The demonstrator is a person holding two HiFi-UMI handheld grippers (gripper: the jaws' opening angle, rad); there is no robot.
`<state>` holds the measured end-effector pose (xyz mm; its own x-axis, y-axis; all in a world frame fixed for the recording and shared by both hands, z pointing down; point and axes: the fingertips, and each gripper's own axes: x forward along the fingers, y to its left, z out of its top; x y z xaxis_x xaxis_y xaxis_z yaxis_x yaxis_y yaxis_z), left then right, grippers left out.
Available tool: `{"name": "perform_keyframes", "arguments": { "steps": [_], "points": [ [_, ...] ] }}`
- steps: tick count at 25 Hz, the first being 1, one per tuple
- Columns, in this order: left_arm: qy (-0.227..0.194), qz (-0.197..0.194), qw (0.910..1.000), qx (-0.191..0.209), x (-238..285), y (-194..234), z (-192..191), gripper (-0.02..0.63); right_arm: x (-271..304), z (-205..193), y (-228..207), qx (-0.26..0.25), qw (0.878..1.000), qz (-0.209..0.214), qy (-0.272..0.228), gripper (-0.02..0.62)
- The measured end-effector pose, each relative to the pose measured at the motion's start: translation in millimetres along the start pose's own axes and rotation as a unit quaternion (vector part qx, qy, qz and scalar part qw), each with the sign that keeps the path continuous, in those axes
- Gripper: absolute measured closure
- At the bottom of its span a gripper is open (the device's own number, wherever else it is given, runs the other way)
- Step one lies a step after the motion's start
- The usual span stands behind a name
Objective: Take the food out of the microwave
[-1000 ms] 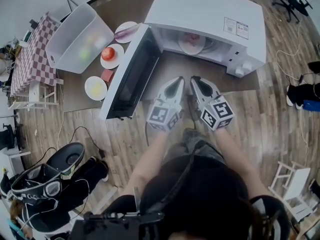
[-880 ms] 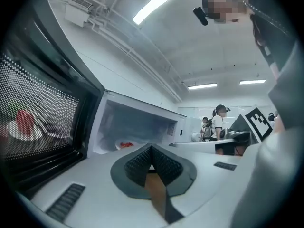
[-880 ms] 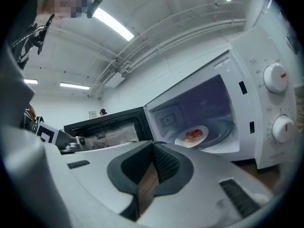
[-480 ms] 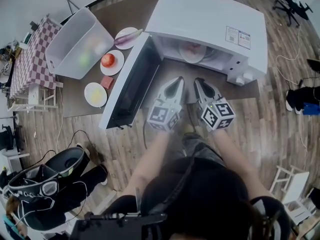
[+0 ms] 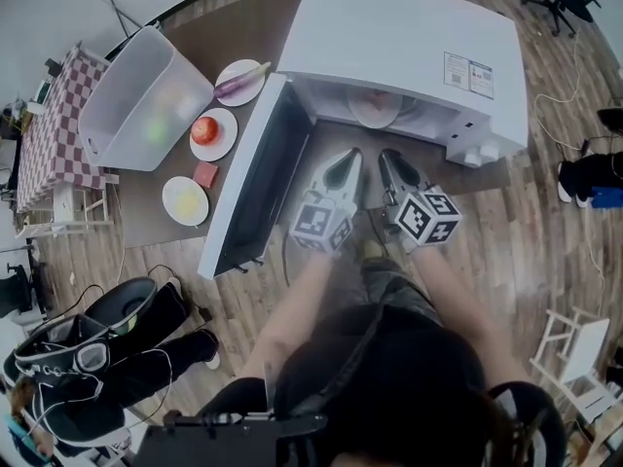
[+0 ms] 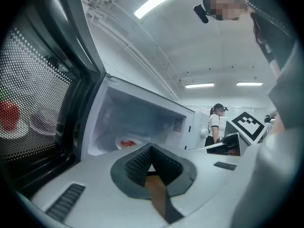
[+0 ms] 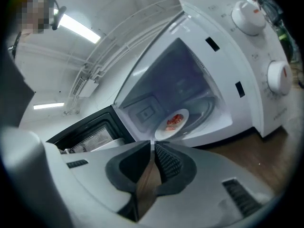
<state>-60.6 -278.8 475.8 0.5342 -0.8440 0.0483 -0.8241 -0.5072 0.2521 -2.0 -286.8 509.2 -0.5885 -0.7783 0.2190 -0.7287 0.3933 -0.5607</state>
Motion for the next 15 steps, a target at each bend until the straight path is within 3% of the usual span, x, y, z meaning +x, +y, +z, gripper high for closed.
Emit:
{"name": "perform_keyframes", "arguments": {
  "steps": [9, 15],
  "points": [
    [0.013, -0.012, 0.9998, -0.001, 11.4, 3.6, -18.6, 0.594, 17.4, -5.1, -10.9, 0.082, 0.997, -0.005, -0.009, 0.554],
    [0.012, -0.007, 0.9998, -0.011, 14.3, 11.4, -25.9, 0.594, 28.7, -9.6, -11.3, 0.143, 0.99, 0.013, -0.01, 0.526]
  ]
}}
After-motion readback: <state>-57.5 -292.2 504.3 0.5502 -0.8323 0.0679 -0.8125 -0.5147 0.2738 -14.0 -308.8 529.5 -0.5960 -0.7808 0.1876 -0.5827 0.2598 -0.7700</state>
